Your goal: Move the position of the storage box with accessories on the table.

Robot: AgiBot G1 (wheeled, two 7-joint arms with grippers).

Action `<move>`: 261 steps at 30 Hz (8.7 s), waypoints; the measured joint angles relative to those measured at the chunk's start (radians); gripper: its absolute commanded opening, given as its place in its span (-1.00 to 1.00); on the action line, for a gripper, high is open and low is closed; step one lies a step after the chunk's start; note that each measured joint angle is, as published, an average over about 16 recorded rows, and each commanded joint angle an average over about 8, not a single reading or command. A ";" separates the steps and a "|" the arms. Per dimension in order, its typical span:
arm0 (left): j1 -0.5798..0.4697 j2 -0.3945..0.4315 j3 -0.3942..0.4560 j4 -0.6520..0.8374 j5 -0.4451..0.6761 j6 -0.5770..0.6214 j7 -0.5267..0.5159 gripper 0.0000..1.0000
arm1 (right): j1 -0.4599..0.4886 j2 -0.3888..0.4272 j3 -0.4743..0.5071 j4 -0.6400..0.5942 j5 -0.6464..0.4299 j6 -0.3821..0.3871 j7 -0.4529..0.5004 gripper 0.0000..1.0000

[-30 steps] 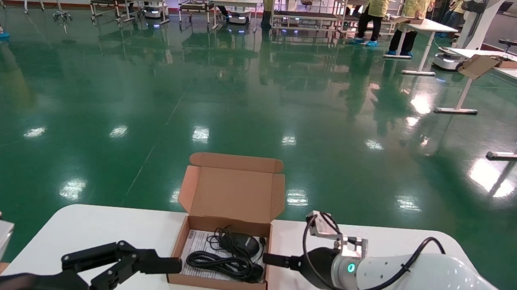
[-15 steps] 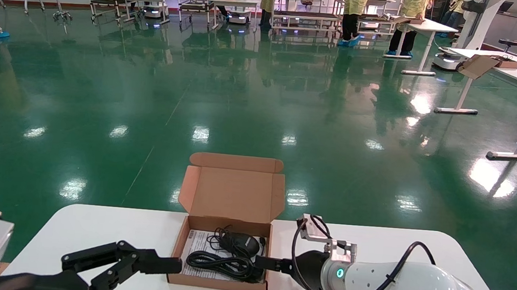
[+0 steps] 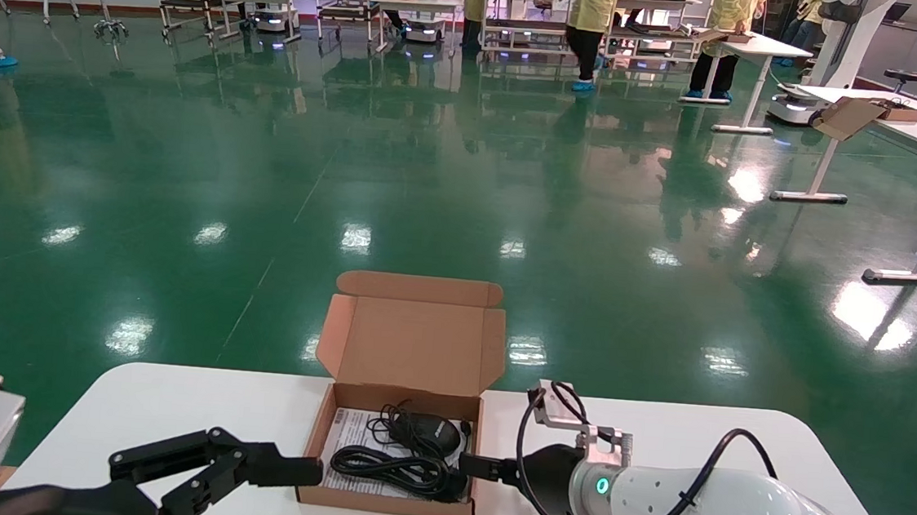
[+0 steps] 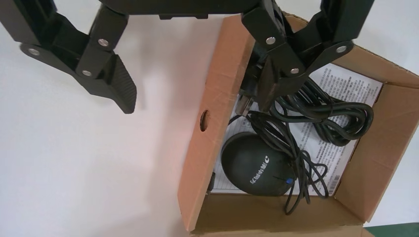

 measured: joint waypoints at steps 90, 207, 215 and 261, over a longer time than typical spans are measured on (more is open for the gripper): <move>0.000 0.000 0.000 0.000 0.000 0.000 0.000 1.00 | 0.561 0.438 -0.119 -0.359 0.135 -0.465 -0.465 -1.00; 0.000 0.000 0.001 0.000 -0.001 0.000 0.000 1.00 | 0.285 0.543 0.206 -0.330 0.602 -0.441 -0.709 1.00; 0.000 0.000 0.001 0.000 -0.001 -0.001 0.000 1.00 | 0.300 0.562 0.222 -0.310 0.626 -0.540 -0.681 1.00; 0.000 -0.001 0.001 0.000 -0.001 -0.001 0.001 1.00 | -0.230 0.690 0.726 0.486 0.623 -0.815 -0.932 1.00</move>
